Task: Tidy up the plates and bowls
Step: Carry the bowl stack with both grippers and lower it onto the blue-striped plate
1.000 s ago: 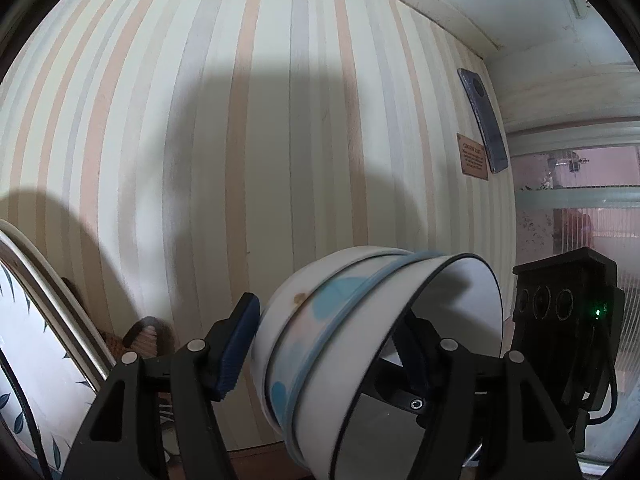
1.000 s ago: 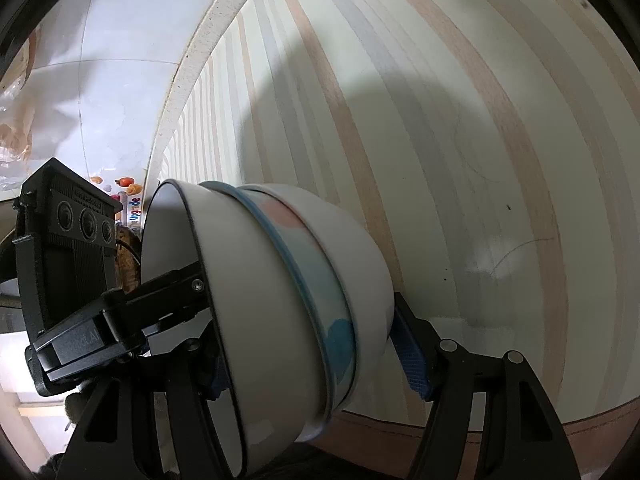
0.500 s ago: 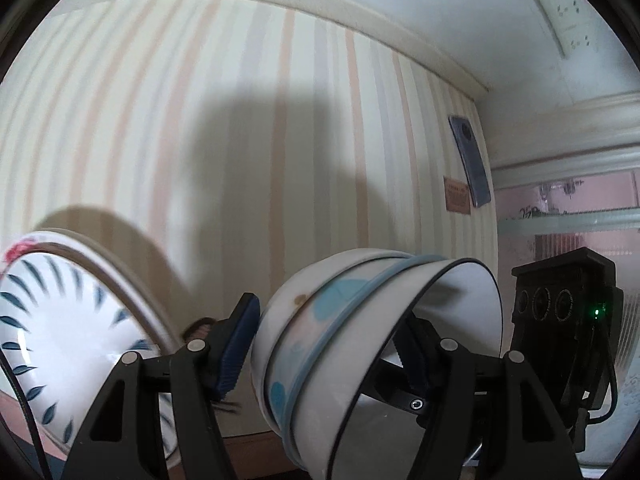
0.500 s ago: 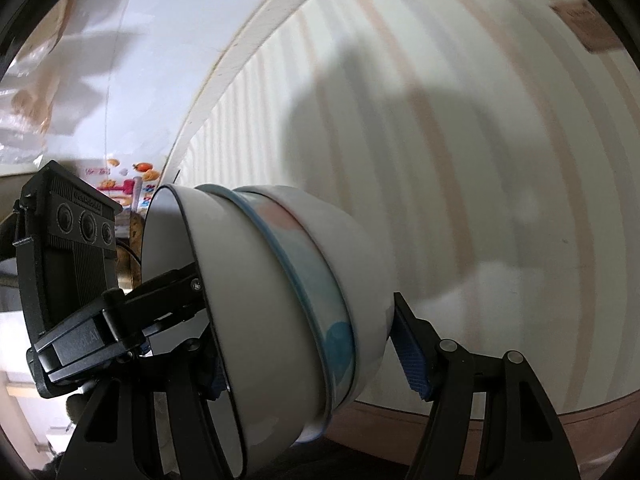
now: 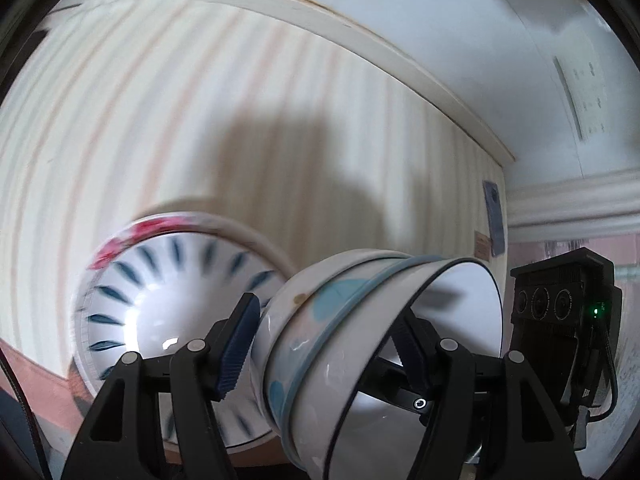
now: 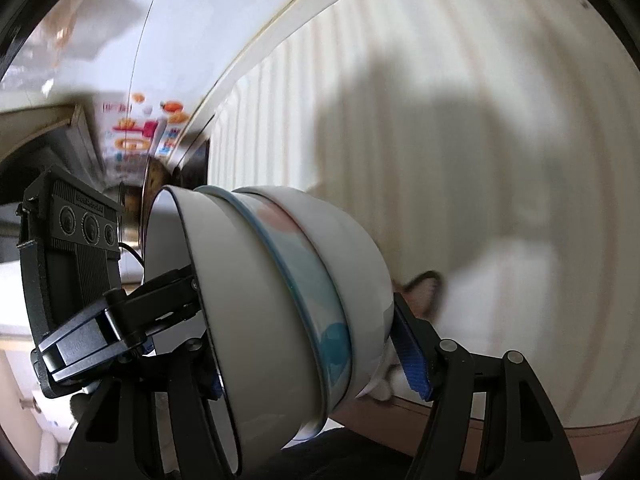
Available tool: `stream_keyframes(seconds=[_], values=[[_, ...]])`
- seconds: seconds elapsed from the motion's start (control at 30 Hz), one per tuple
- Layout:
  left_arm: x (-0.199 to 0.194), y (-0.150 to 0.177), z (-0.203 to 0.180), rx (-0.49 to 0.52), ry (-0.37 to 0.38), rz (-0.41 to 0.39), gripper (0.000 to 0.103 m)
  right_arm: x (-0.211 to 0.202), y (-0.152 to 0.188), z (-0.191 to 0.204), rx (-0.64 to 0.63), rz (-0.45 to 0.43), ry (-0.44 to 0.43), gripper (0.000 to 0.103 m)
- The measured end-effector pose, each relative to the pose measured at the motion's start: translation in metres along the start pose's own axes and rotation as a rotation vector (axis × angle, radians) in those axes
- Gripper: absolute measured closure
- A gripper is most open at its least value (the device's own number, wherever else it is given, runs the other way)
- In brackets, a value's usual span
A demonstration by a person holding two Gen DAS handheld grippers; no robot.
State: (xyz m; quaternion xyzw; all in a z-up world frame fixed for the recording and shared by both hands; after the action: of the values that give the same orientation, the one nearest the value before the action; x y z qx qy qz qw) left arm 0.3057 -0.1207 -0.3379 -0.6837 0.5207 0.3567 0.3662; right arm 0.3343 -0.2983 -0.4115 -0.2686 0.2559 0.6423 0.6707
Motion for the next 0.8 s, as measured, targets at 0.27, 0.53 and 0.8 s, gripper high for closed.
stream_keyframes(seconds=[0.27, 0.53, 0.8], values=[[-0.012, 0.007, 0.057, -0.104, -0.014, -0.026, 0.041, 0.053, -0.004, 0.034, -0.052, 0.088, 0.002, 0.034], [-0.005, 0.010, 0.090, -0.161, -0.010, -0.029, 0.040, 0.094, -0.004, 0.044, -0.065, 0.133, 0.041, 0.034], [-0.001, 0.011, 0.093, -0.153, -0.013, -0.023, 0.040, 0.101, -0.002, 0.044, -0.080, 0.128, 0.078, 0.034]])
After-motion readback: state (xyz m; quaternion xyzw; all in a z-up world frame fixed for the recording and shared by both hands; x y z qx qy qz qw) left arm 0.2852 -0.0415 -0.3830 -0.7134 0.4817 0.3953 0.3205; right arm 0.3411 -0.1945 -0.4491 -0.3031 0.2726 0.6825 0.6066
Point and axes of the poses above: each gripper's, at about its wrist camera, not at the fingertips, and x roughly the way its jaws point, z to its left, y to its underside, the point moved 3 cm from there along x, roughly the way its jaws point, and after that the axes turned 1 degree about -z, right-handed, at the moved point
